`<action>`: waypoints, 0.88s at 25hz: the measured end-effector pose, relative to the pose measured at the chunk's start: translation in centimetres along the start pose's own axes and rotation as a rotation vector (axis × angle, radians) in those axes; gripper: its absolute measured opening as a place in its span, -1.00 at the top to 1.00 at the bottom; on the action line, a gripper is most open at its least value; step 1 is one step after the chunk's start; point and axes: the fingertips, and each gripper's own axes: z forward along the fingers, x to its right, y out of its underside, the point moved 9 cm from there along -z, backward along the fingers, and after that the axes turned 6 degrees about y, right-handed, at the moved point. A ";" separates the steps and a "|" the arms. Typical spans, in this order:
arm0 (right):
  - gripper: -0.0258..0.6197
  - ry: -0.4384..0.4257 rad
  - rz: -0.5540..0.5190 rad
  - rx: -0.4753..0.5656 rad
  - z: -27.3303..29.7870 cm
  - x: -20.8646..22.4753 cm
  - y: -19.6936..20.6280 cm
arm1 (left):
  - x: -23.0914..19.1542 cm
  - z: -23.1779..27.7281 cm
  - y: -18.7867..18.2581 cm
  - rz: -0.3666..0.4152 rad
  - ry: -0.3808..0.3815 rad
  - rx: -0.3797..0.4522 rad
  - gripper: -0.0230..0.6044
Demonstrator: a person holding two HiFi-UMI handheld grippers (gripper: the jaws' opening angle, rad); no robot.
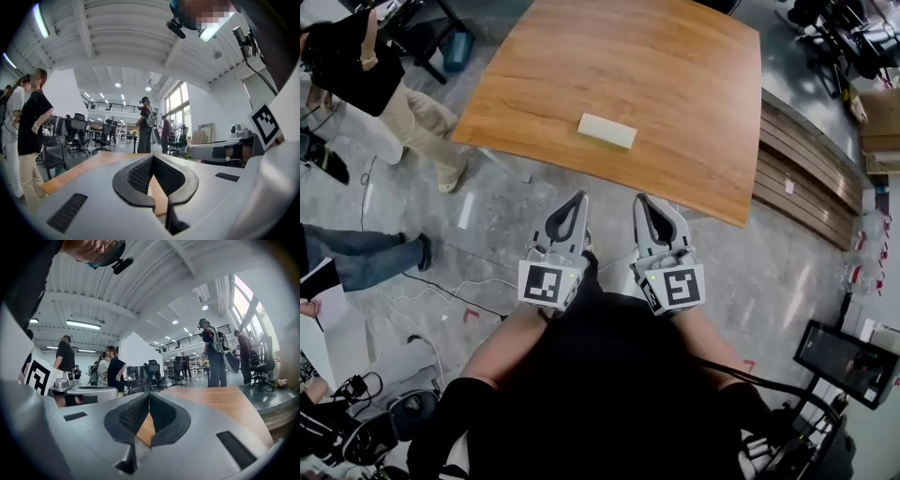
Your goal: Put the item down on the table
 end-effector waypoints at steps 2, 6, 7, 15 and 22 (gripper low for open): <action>0.88 0.010 0.001 -0.009 4.2 0.4 -0.1 | -3.6 3.0 -0.6 0.000 0.021 -0.008 0.91; 0.88 0.027 0.000 -0.027 9.8 0.7 -0.5 | -8.7 6.5 -1.6 0.003 0.048 -0.017 0.91; 0.88 0.029 -0.003 -0.030 11.0 0.9 -0.5 | -9.7 7.2 -1.6 0.004 0.051 -0.020 0.91; 0.88 0.036 -0.016 -0.070 18.5 4.7 0.8 | -13.9 13.5 0.0 0.027 0.068 -0.061 0.91; 0.88 -0.045 -0.055 -0.153 23.3 8.0 2.5 | -15.5 19.0 0.9 0.037 0.042 -0.086 0.91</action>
